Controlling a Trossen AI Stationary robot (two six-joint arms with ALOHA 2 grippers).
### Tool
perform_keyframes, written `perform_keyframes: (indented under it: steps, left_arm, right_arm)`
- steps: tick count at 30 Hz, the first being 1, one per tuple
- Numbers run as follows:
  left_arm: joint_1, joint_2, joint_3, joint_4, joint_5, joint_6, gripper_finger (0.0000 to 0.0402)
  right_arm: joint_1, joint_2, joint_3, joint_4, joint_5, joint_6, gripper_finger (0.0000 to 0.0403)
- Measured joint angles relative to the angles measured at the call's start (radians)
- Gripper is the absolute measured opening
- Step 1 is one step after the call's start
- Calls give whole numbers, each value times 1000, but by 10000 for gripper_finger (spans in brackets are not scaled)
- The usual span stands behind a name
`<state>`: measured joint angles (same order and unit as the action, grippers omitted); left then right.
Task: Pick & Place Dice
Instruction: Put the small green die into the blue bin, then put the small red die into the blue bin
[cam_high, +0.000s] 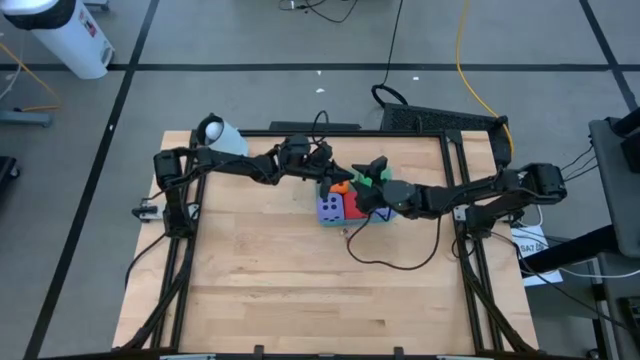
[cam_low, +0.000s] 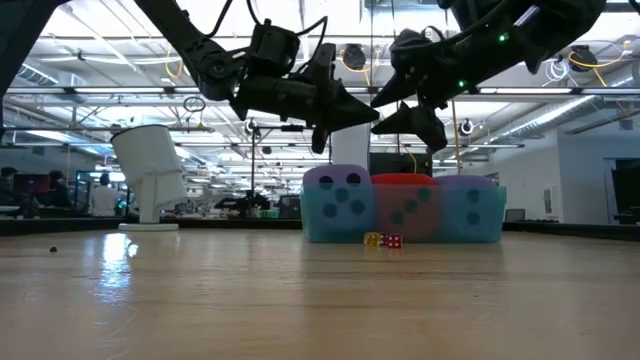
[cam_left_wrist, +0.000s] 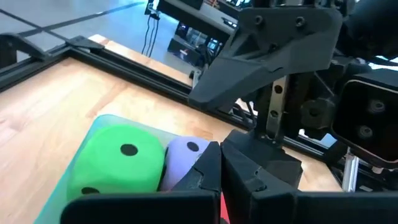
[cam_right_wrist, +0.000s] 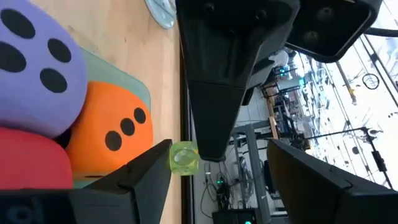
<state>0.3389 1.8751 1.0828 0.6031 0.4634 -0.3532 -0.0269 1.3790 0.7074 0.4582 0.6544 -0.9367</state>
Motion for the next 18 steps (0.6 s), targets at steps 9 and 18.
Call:
perform_keyframes:
  steps: [9,18]
  left_arm:
    - [-23,-3,-2,48,78,-16,2]
    - [-24,-3,-2,-51,-36,20,5]
  right_arm:
    - [-6,-1,1,-25,28,44,249]
    - [-6,-1,1,-23,28,59,249]
